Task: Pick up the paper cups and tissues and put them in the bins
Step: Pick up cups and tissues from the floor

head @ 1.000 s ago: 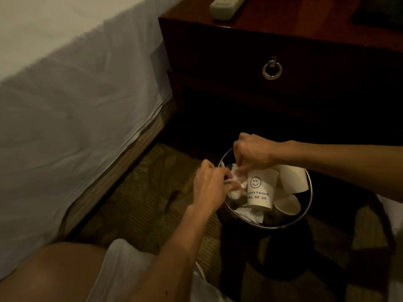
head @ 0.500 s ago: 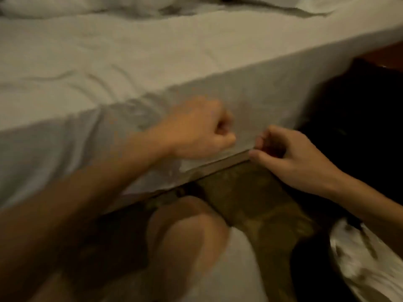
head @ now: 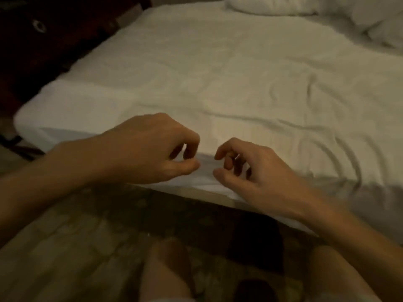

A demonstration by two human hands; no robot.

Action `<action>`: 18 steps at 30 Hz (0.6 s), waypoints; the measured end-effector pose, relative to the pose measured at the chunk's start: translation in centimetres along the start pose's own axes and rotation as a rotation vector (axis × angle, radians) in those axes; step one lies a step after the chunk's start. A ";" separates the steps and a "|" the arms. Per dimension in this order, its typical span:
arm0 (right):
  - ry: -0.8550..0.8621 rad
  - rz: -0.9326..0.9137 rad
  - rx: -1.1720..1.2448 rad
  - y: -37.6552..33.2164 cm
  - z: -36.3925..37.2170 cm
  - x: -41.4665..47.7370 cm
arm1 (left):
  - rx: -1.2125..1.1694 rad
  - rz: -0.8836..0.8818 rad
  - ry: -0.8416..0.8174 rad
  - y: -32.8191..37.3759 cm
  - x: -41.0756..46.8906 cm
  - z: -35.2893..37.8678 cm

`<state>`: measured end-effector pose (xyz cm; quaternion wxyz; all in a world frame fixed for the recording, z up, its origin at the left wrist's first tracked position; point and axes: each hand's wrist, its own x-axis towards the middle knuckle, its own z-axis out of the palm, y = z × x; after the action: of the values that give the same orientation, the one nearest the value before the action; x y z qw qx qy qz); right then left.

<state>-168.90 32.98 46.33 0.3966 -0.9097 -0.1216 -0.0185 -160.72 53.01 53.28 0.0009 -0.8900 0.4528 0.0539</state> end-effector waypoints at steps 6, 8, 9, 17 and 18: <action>-0.213 -0.071 -0.078 -18.3 -5.5 7.8 | -0.192 -0.215 0.028 -5.9 -11.0 -15.6; -0.254 -0.134 -0.090 -25.4 -7.2 10.5 | -0.231 -0.304 0.066 -7.5 -14.9 -21.2; -0.272 -0.169 -0.108 -29.1 -8.2 11.9 | -0.244 -0.358 0.093 -8.2 -16.9 -24.2; -0.422 -0.415 -0.055 -54.4 -8.6 17.3 | -0.197 -0.709 0.361 -10.1 -36.8 -40.2; -0.449 -0.453 -0.029 -56.1 -7.6 17.5 | -0.188 -0.743 0.362 -10.1 -39.1 -40.3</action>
<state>-164.74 67.90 94.04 0.3328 -0.8464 -0.4052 0.0934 -171.60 88.48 96.70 -0.1403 -0.9840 0.0869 -0.0663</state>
